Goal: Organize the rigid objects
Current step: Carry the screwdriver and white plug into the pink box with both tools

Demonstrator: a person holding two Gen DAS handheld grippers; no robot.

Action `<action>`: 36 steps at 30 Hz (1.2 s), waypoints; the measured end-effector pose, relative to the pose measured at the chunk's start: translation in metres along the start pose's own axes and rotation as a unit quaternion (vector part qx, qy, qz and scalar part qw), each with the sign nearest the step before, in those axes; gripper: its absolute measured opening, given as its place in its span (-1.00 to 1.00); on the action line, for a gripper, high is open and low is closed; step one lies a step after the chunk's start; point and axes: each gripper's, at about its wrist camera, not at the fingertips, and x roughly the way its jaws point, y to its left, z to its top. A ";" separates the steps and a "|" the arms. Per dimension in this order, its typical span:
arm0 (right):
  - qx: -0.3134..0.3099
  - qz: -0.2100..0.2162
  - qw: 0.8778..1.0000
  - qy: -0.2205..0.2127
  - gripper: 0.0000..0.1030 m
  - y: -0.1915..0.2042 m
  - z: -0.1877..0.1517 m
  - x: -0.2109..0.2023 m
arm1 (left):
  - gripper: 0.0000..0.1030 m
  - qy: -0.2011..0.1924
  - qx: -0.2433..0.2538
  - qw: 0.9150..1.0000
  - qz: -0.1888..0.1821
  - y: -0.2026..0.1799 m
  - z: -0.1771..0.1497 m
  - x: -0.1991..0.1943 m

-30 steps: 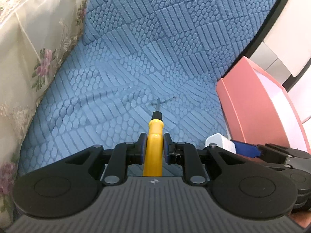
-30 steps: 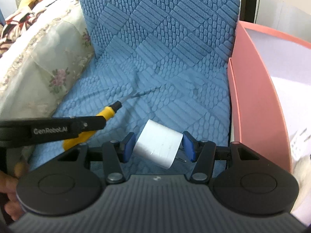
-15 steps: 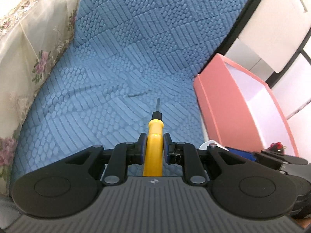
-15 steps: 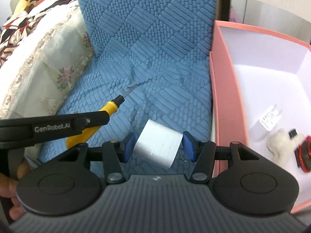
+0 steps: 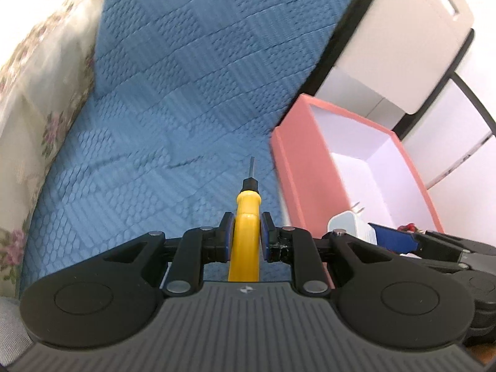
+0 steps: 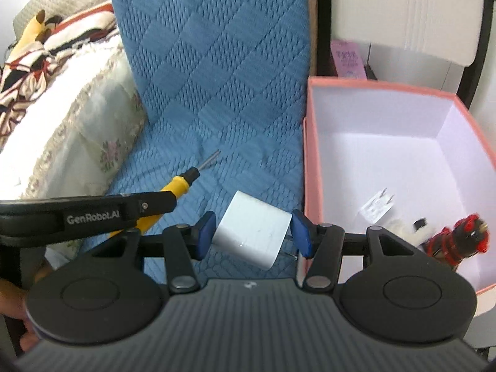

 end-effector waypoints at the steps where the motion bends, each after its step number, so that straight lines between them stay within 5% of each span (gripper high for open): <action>1: -0.002 0.000 1.000 -0.005 0.08 -0.003 0.003 -0.005 | -0.59 -0.003 0.003 1.000 -0.001 -0.006 0.002 -0.002; 21: 0.015 -0.023 0.998 -0.064 0.08 -0.111 0.035 -0.070 | -0.59 -0.032 0.052 0.998 -0.032 -0.151 0.041 0.001; 36: 0.045 -0.032 0.998 0.021 0.09 -0.184 -0.021 -0.013 | -0.59 0.054 0.066 0.996 -0.020 -0.192 0.002 0.099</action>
